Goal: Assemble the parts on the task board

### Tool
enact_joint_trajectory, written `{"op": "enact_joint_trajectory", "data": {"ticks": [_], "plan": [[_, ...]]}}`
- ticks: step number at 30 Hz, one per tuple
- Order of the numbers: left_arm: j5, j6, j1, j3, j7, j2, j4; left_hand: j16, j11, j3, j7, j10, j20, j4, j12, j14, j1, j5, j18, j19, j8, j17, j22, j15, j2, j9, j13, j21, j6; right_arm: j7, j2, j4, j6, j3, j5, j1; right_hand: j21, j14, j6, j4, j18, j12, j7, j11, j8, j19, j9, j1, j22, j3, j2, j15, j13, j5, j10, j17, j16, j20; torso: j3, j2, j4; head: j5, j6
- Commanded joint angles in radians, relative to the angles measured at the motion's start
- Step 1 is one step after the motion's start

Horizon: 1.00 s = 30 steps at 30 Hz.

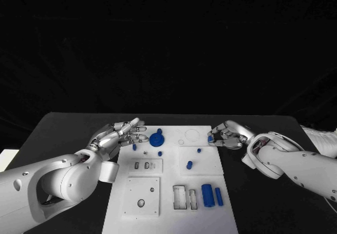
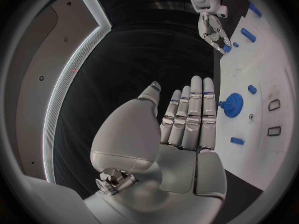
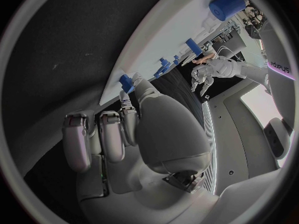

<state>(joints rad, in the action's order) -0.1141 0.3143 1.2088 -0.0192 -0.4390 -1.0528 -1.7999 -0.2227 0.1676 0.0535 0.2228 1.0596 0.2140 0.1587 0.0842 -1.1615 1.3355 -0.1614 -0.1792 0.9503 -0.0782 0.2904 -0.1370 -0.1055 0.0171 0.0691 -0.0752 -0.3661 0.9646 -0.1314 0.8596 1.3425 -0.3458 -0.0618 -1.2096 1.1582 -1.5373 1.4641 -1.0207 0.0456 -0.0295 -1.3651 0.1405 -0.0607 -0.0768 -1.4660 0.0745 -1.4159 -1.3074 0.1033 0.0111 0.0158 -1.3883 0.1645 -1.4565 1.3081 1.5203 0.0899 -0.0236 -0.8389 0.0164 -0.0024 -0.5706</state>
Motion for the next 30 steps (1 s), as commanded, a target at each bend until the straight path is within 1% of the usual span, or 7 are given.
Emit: {"op": "enact_joint_trajectory", "data": {"ticks": [1,6,11,17,22,27,30], "plan": [[-0.002,-0.021,0.0,0.0,-0.009,0.002,-0.001,0.005,0.0,0.0,0.006,-0.007,0.002,-0.004,-0.004,0.005,0.007,0.001,-0.002,-0.006,0.004,0.001,0.001,-0.002,0.002,0.0,0.001,0.007,-0.002,0.003,-0.003,-0.001,0.012,0.0,-0.013,-0.001,-0.006,0.087,-0.017,-0.003,0.016,-0.005,-0.002,0.01,-0.003,-0.083,0.0,-0.004,-0.203,0.017,0.018,0.009,-0.052,-0.007,-0.006,0.174,0.004,-0.01,-0.0007,0.0,0.0003,0.001,0.001],[-0.002,-0.021,0.0,0.0,-0.009,0.002,-0.001,0.005,0.0,0.0,0.006,-0.007,0.002,-0.004,-0.004,0.005,0.007,0.001,-0.002,-0.006,0.004,0.001,0.001,-0.002,0.002,0.0,0.001,0.007,-0.002,0.005,-0.005,-0.003,0.014,0.0,-0.014,-0.001,-0.006,0.087,-0.041,-0.014,0.016,-0.007,-0.009,0.017,-0.006,-0.083,0.0,-0.01,-0.203,0.047,0.032,0.014,-0.053,-0.027,-0.007,0.175,0.004,-0.015,-0.0002,0.0,-0.0008,0.002,0.0],[-0.002,-0.021,0.0,0.0,-0.008,0.001,-0.002,0.005,0.0,0.0,0.006,-0.007,0.002,-0.004,-0.004,0.005,0.007,0.001,-0.002,-0.006,0.004,0.001,0.001,-0.002,0.002,0.0,0.001,0.007,-0.002,0.009,-0.006,-0.004,0.014,0.0,-0.015,-0.001,-0.006,0.087,-0.058,-0.025,0.016,-0.006,-0.015,0.022,-0.009,-0.083,0.001,-0.012,-0.203,0.071,0.041,0.018,-0.054,-0.032,-0.006,0.175,0.004,-0.02,-0.0005,0.0,-0.0011,0.002,-0.001],[-0.002,-0.021,0.0,0.0,-0.008,0.001,-0.002,0.005,0.0,0.0,0.006,-0.007,0.002,-0.004,-0.004,0.005,0.007,0.001,-0.002,-0.006,0.004,0.001,0.001,-0.002,0.002,0.0,0.001,0.007,-0.002,0.014,-0.009,-0.006,0.012,0.0,-0.017,-0.001,-0.006,0.087,-0.064,-0.03,0.016,-0.007,-0.017,0.024,-0.01,-0.083,0.001,-0.011,-0.202,0.08,0.041,0.02,-0.054,-0.033,-0.007,0.175,0.004,-0.021,-0.0005,0.0,-0.0002,0.001,-0.002],[-0.002,-0.021,0.0,0.0,-0.008,0.001,-0.002,0.005,0.0,0.0,0.006,-0.007,0.002,-0.004,-0.004,0.005,0.007,0.001,-0.002,-0.006,0.004,0.001,0.001,-0.002,0.002,0.0,0.001,0.007,-0.002,0.024,-0.012,-0.007,0.004,0.0,-0.027,-0.001,-0.006,0.087,-0.066,-0.033,0.016,-0.007,-0.018,0.024,-0.009,-0.083,0.001,-0.009,-0.203,0.084,0.037,0.021,-0.055,-0.034,-0.007,0.175,0.004,-0.022,-0.0003,0.0,-0.0003,0.0,-0.002],[-0.002,-0.021,0.0,0.0,-0.008,0.001,-0.003,0.005,0.0,0.0,0.006,-0.007,0.002,-0.004,-0.004,0.005,0.007,0.001,-0.002,-0.006,0.004,0.001,0.001,-0.002,0.002,0.0,0.001,0.007,-0.002,0.027,-0.014,-0.005,-0.018,0.0,-0.041,-0.001,-0.006,0.088,-0.074,-0.039,0.016,-0.008,-0.02,0.026,-0.011,-0.083,0.001,-0.006,-0.203,0.092,0.034,0.022,-0.056,-0.033,-0.008,0.177,0.005,-0.024,-0.0006,0.0,-0.0009,0.001,-0.002],[-0.002,-0.021,0.0,0.0,-0.008,0.001,-0.003,0.005,0.0,0.0,0.006,-0.007,0.002,-0.004,-0.004,0.005,0.007,0.001,-0.002,-0.006,0.004,0.001,0.001,-0.002,0.002,0.0,0.001,0.007,-0.002,0.017,-0.015,0.005,-0.056,-0.001,-0.04,-0.001,-0.006,0.088,-0.081,-0.042,0.016,-0.012,-0.022,0.028,-0.013,-0.083,0.002,0.001,-0.203,0.101,0.036,0.024,-0.058,-0.029,-0.011,0.179,0.005,-0.026,0.0,0.0,-0.0008,0.0,-0.002]]}}
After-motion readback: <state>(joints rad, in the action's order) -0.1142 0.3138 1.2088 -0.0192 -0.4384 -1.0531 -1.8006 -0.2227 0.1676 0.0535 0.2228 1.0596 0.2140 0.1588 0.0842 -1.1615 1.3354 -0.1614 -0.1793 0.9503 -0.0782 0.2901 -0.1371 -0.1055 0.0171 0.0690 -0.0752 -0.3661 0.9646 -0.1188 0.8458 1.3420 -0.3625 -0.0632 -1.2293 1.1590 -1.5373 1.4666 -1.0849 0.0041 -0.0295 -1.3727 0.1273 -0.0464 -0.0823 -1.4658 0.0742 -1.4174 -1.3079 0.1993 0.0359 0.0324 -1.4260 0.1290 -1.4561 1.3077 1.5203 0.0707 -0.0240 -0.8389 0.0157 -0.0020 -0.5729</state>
